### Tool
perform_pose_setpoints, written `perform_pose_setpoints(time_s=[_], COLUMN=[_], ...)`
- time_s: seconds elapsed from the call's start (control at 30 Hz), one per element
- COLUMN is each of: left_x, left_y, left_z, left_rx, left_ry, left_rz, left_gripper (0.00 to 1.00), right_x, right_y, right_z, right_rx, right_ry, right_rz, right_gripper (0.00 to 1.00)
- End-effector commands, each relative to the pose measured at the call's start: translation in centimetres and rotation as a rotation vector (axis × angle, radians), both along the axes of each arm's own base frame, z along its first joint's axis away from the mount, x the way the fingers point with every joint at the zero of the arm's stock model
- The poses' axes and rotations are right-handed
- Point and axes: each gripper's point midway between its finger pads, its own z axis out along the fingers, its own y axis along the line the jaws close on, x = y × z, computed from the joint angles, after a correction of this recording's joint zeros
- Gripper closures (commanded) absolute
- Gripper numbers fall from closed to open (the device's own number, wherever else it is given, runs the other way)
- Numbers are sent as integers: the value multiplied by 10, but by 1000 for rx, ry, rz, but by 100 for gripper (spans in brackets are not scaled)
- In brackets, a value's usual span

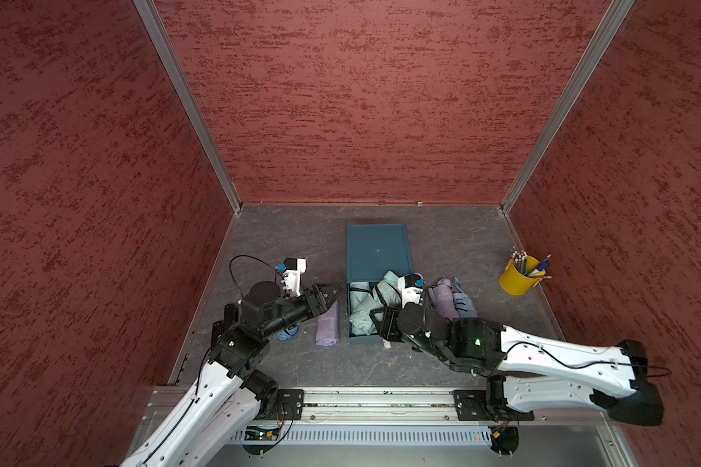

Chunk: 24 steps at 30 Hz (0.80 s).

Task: Place the umbrella in the drawer by color
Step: Pick up the umbrella from the drawer.

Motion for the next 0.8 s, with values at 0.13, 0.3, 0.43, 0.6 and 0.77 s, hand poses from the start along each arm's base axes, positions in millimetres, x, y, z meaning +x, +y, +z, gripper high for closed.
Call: perform_pose_setpoints(time_s=[0.13,0.3,0.43,0.6,0.77], left_x=[-2,-1,-1,-3,-4], left_y=[-2,-1,1,2,5], left_z=[11,10,11,18,21], left_rx=[17,30,48,80,112], left_ry=[-41,-40,-48,-72,-96], left_rz=[-25,-20,-12,-20,-20], left_gripper=[37,37,37,37,37], right_x=[13,15,14,0,-38], right_y=[0,3,6,-6,-21], right_z=[0,7,29,90,130], right_rx=[17,26,45,51,102], right_ry=[-9,-29,-90,-153,-11], right_rz=[-53,-34,16,127,292], right_gripper=[87,100,100,100,100])
